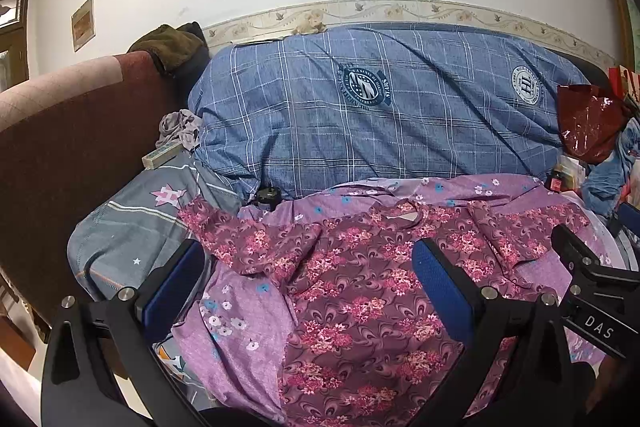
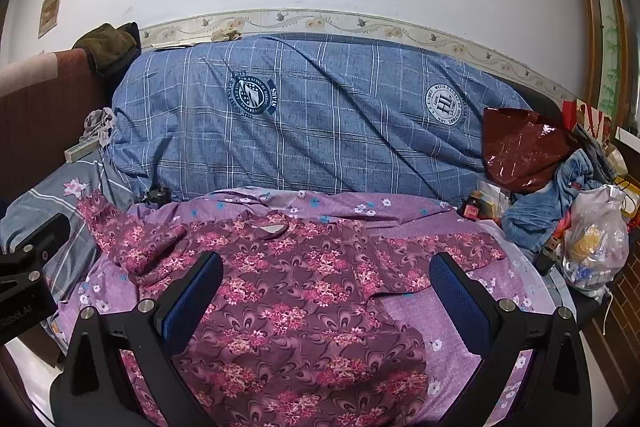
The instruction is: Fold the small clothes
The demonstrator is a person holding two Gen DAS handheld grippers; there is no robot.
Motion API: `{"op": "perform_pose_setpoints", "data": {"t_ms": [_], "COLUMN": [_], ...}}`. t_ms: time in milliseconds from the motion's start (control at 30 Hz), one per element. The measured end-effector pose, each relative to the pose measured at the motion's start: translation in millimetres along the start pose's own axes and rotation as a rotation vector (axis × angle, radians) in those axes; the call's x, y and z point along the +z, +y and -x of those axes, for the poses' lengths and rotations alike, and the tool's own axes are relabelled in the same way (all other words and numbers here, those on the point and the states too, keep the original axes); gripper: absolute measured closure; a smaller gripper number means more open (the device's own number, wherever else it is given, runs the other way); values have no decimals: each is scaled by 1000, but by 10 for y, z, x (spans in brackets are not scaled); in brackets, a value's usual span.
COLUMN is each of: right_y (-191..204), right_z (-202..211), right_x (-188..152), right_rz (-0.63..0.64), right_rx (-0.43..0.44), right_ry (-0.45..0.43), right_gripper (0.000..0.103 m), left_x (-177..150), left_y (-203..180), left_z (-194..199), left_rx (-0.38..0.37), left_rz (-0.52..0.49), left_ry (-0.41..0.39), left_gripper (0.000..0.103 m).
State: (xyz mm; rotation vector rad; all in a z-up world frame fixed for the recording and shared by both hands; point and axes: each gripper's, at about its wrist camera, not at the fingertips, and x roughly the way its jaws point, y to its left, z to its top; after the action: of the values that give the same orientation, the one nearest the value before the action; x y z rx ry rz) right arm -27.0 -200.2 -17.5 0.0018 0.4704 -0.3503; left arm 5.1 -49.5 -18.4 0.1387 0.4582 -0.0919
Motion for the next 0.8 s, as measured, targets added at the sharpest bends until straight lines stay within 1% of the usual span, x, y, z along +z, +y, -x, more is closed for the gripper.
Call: {"op": "perform_pose_setpoints", "data": {"t_ms": [800], "right_y": [-63], "right_z": [-190], "right_x": [-22], "right_rz": [-2], "right_rx": [-16], "right_ry": [39], "right_gripper": [0], "left_x": [18], "left_y": [-111], "left_z": [-142], "left_rx": [-12], "left_rz": [-22], "left_ry": [19], "left_gripper": [0]}}
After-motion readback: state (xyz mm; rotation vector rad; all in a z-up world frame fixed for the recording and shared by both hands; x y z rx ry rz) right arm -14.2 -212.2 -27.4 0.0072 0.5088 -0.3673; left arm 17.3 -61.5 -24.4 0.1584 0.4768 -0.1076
